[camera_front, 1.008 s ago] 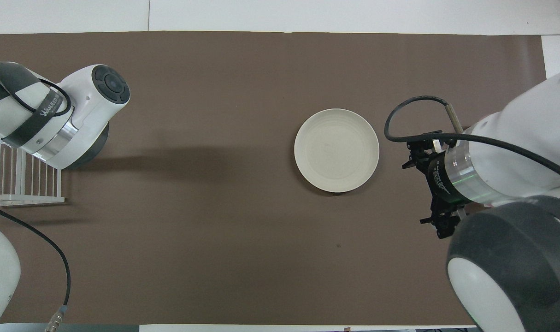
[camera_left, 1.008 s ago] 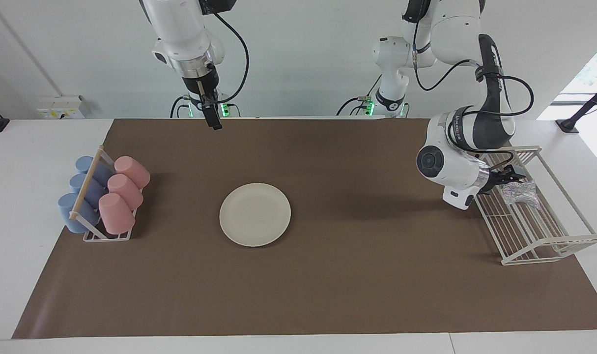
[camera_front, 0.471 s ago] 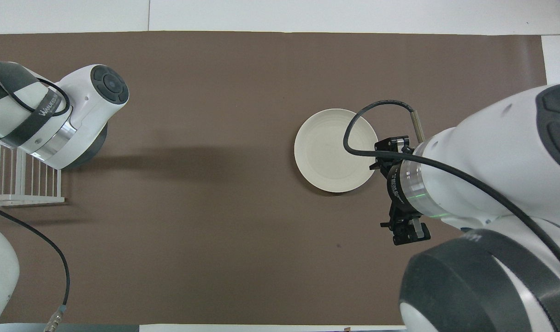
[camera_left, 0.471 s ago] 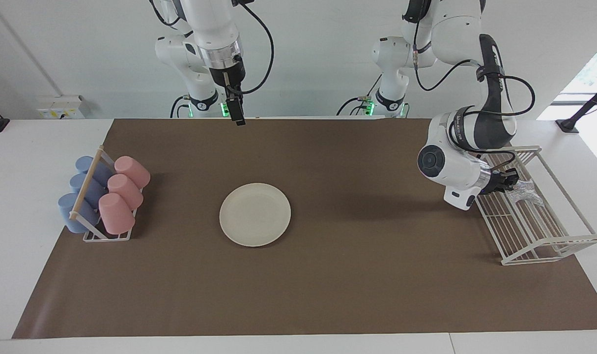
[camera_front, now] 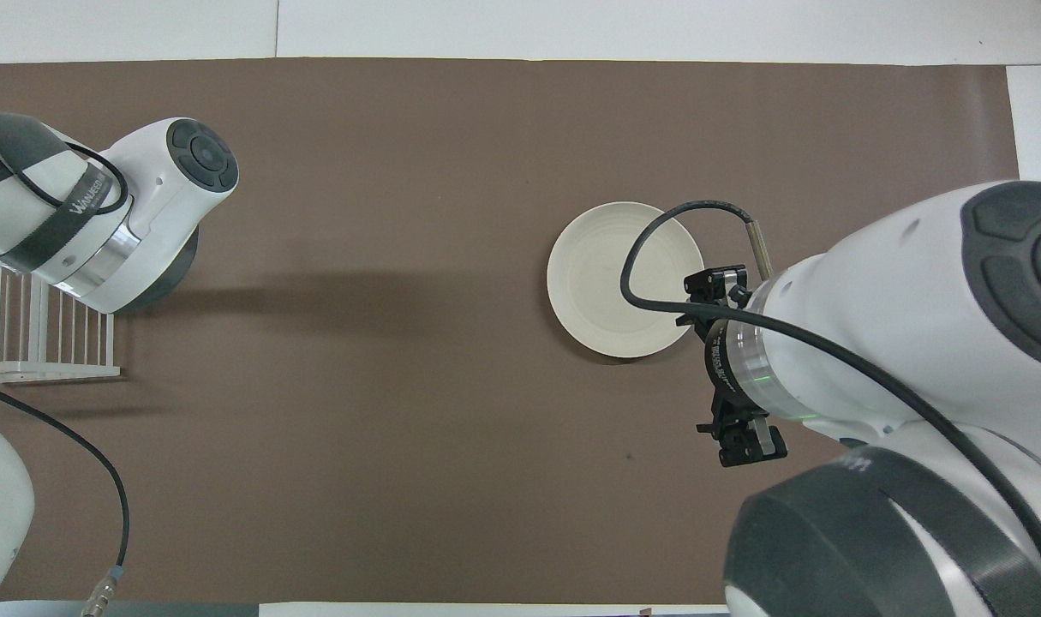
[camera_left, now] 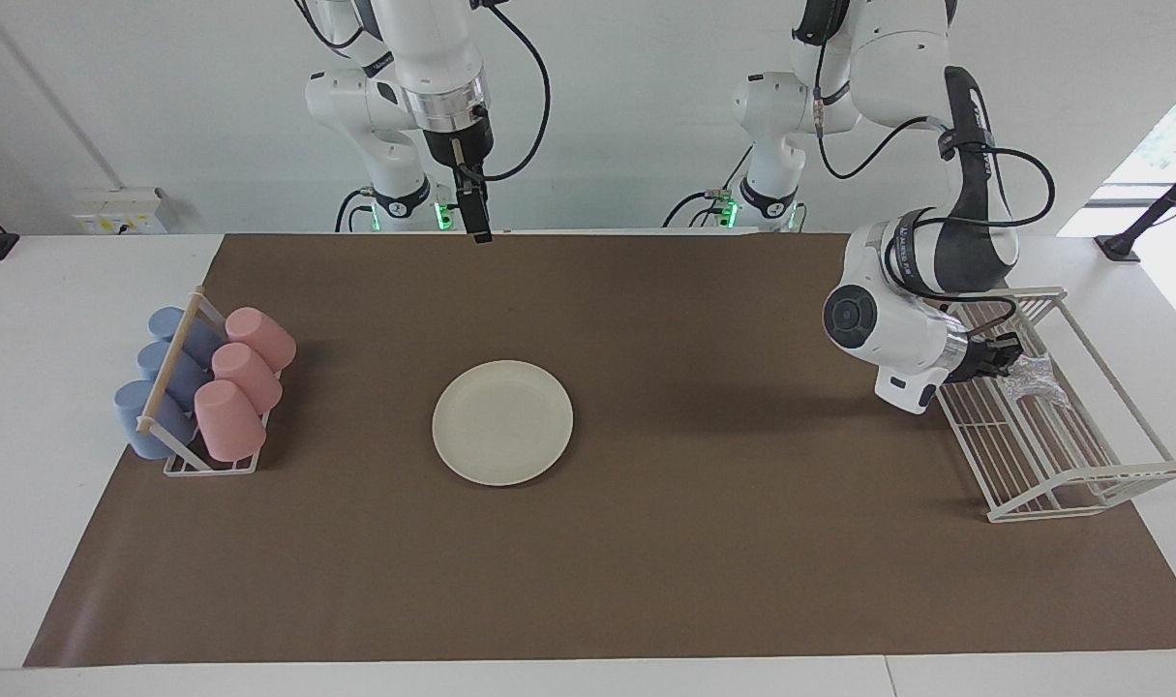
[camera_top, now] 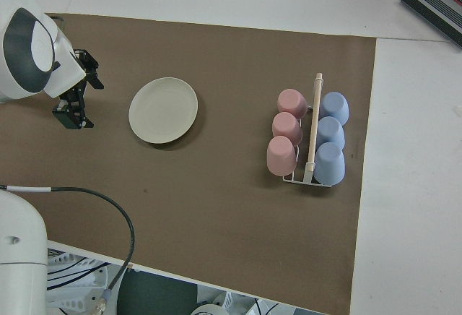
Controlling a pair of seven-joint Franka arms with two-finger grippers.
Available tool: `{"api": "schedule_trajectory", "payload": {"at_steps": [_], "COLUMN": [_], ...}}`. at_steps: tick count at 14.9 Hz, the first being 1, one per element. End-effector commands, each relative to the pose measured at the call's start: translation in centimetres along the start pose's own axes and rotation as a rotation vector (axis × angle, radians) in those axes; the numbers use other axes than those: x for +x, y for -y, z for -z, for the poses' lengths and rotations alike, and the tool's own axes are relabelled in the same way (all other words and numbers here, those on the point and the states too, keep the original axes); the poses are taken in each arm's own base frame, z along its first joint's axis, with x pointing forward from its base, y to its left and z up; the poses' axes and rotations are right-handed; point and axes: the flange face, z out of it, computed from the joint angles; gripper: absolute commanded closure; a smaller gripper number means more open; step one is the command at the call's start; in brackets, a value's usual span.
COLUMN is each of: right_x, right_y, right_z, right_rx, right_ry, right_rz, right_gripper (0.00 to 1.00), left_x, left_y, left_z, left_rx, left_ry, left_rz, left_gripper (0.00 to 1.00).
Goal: Wipe plate with sponge
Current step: 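Reach the left gripper down into the white wire basket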
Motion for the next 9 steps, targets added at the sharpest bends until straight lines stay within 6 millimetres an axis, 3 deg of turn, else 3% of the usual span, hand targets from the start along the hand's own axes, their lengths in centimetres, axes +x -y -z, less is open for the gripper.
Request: {"api": "schedule_trajectory", "payload": {"at_steps": [1,3,6,9], "right_x": [-0.1,-0.2,-0.2,-0.2], "right_y": [-0.6,-0.6,-0.7,-0.7], "right_z": [0.0,0.0,0.0,-0.1], "right_rx": [0.013,0.017,0.011,0.010], "right_ry": [0.009,0.010,0.010,0.008], "right_rz": [-0.011,-0.016,-0.017,-0.016], "right_gripper": [0.00,0.00,0.00,0.00], "left_x": [-0.2,-1.0,-2.8,-6.8], "left_y": [4.9,8.8,10.5,14.2], "left_z": [2.7,5.5,8.7,12.0], "left_rx": [-0.089,-0.242,-0.381,-0.708], "left_ry": [0.009,0.046,0.118,0.144], "left_rz": [-0.027,0.003,0.027,0.060], "left_gripper": [1.00,1.00,1.00,1.00]}}
